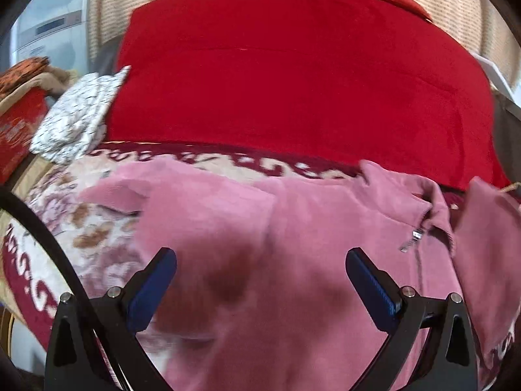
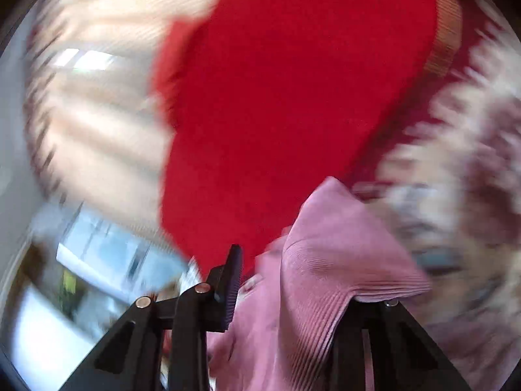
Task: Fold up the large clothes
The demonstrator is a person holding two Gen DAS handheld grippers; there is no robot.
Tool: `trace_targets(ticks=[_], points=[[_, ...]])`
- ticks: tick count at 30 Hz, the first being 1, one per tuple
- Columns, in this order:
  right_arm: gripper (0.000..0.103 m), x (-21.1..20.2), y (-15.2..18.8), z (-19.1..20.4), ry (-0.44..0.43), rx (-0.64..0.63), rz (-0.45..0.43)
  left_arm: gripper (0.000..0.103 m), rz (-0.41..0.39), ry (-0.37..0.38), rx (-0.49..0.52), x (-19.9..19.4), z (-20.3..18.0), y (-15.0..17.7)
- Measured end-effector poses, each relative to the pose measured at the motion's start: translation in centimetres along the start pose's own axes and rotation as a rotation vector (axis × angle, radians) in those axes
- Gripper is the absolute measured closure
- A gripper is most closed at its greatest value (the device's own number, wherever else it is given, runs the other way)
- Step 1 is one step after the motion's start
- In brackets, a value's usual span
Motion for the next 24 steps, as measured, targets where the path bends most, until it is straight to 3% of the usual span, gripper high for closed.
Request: trace_targets(ticks=[2,4,5,7,9,11,15,17,19,22,24], points=[[0.07,1.4,2.6,3.7,-0.054,-0.114,0.079,0.0,-0.006,-0.044,-0.027,-0.3,1.9,0.0],[0.07,4.1,6.7,7.3,-0.037,-0.263,0.221,0.0,-0.021,-0.094,-0.059,-1.0,4.2,0.0],[0.07,5.8,9.2,8.3,0.007,-0.327,0.311,0.0,-0.032,-0.12,-0.076,-1.4,5.3,0.0],[0.07,9.2,14.9,8.7,0.174,-0.459,0.506,0.0,-0.053,-0.169,-0.106,-2.1,7.3,0.2],[0.07,10.8,19.2,7.7,0.303,-0.593,0.629,0.0,-0.052,-0.175,-0.132,-2.5,8.6,0.4],[0.069,11.0,22.0,6.9,0.388,-0.712,0.684,0.0,-0.038,-0.129,-0.161,-2.3,9.1,0.5],[0.069,8.0,20.4,7.5,0.361,-0.706,0.581,0.0,-0.019,0.023,-0.113,-2.1,7.1,0.3],[0.063,5.9,18.5,8.1,0.317,-0.664,0.507,0.0,-0.011,0.125,-0.084,-2.0,5.7,0.3],[0.015,3.3,16.2,7.9,0.298,-0.612,0.398,0.0,0.011,0.246,-0.078,-1.8,4.5,0.4],[0.014,0.7,12.8,7.1,0.228,-0.499,0.245,0.0,0.044,0.38,-0.085,-1.4,2.5,0.7],[0.019,-0.1,10.8,5.9,0.265,-0.422,0.208,0.0,0.09,0.449,-0.093,-0.4,0.7,0.9]])
Point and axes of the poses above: each gripper's, at about its wrist camera, not at the fingertips, and x roughly the way its jaws point, z to its left, y to its underside, the point moved 1 cm from there along x, roughly the way its jaws point, and after that the axes turned 8 degrees about x, right-handed, at the moved point
